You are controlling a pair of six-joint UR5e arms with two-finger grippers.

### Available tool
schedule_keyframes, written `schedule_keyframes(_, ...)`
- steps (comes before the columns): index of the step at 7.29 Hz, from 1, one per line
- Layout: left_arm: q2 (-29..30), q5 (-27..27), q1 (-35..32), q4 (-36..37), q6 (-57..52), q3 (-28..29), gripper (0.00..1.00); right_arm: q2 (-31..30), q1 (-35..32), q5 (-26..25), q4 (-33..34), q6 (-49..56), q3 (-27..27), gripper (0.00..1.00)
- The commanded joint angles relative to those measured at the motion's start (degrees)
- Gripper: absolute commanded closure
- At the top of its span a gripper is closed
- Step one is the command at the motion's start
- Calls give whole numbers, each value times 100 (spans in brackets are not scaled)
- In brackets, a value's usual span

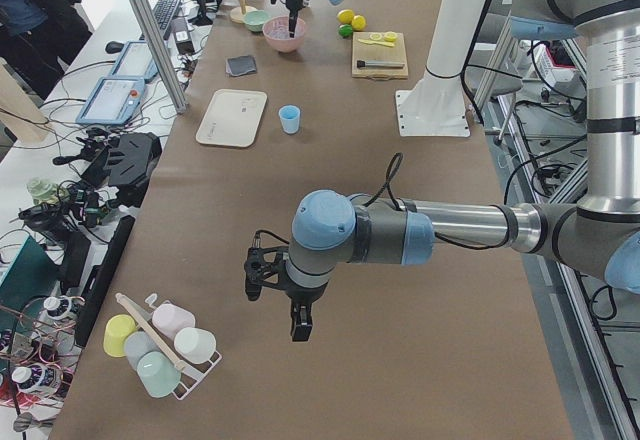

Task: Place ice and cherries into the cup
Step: 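Reach the right gripper into the pink bowl and grasp an ice cube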

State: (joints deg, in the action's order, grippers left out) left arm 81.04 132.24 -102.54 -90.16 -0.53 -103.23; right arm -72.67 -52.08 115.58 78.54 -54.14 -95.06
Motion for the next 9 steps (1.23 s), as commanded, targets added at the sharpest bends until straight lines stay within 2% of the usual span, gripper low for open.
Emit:
schedule_keyframes(1, 0, 3, 6, -2, 0, 4, 2, -11, 136, -80, 3, -220, 23, 37)
schedule_keyframes(2, 0, 3, 6, -11, 0, 4, 2, -19, 145, -80, 3, -246, 32, 52)
schedule_keyframes(4, 0, 12, -3, -11, -9, -5, 2, 24, 163, -88, -6, -194, 110, 68)
schedule_keyframes(7, -53, 29, -3, -81, -9, 4, 2, 51, 163, -176, -14, -89, 137, 77)
schedule_keyframes(9, -79, 29, 6, -90, -9, -5, 2, 208, -134, 24, 99, 17, -3, 78)
